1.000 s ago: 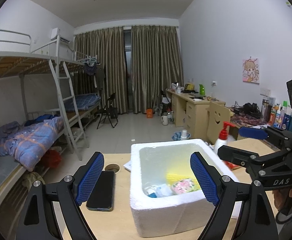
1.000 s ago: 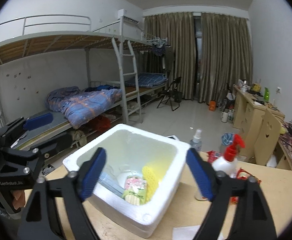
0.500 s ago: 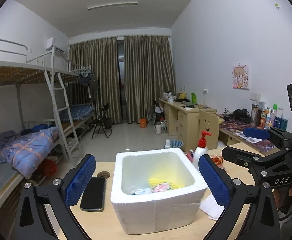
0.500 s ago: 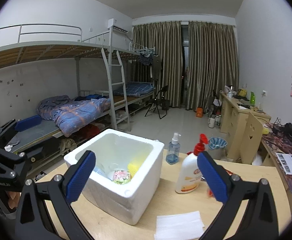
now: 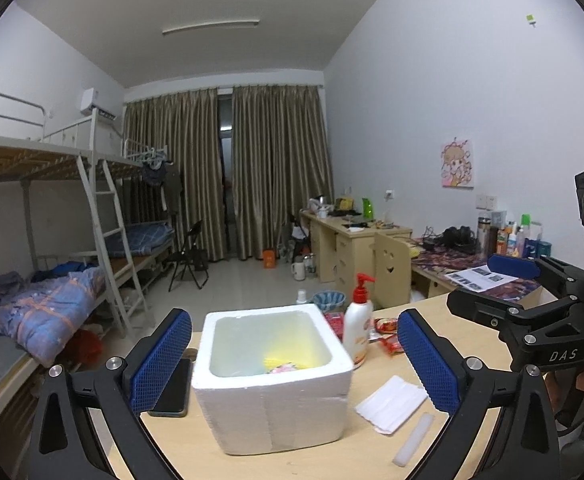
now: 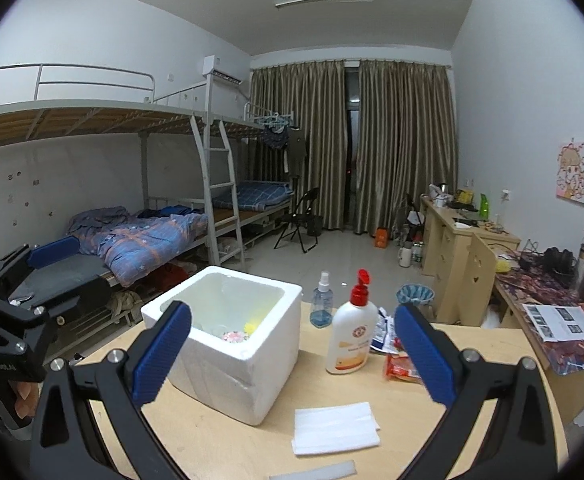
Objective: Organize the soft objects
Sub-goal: 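Withdraw both open tools from the box back over the table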
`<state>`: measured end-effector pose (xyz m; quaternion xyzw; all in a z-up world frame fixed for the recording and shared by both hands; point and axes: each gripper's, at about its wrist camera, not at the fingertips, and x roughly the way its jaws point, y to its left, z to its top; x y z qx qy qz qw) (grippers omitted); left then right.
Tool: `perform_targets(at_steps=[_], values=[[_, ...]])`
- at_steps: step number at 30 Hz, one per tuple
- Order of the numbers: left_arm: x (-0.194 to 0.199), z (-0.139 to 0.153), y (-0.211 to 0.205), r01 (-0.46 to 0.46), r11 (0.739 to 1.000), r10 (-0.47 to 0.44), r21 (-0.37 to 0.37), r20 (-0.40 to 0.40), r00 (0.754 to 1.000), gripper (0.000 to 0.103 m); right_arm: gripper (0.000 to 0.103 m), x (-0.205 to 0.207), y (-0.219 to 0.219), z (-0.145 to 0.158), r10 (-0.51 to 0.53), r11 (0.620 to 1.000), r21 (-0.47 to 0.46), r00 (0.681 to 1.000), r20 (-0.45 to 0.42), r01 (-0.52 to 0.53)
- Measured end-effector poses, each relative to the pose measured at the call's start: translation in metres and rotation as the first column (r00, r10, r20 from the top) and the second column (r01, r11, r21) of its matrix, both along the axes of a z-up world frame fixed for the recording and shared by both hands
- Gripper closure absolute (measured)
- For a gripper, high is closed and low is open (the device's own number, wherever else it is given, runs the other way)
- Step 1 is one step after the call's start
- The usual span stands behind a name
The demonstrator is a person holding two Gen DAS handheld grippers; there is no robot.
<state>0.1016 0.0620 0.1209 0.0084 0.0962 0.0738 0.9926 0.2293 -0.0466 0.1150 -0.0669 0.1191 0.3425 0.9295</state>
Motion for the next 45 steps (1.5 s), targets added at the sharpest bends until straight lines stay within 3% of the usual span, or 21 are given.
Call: perform_targets(at_steps=[23, 30, 38, 45], values=[[-0.055, 0.006, -0.051, 0.076, 0.997, -0.078, 0.023, 0.081, 0.994, 0.000, 0.000, -0.068, -0.065, 0.004, -0.094, 0.995, 0.050, 0.992, 0.089, 0.089], [-0.058, -0.004, -0.063, 0.091, 0.995, -0.094, 0.037, 0.088, 0.992, 0.000, 0.000, -0.077, -0.076, -0.004, -0.116, 0.992, 0.062, 0.988, 0.102, 0.110], [-0.053, -0.022, -0.067, 0.120, 0.993, -0.117, -0.024, 0.096, 0.988, 0.000, 0.000, -0.077, -0.087, -0.017, -0.145, 0.989, 0.052, 0.985, 0.093, 0.141], [-0.046, -0.044, -0.073, 0.138, 0.990, -0.135, -0.027, 0.088, 0.987, 0.000, 0.000, -0.069, -0.099, -0.030, -0.161, 0.986, 0.061, 0.985, 0.060, 0.158]])
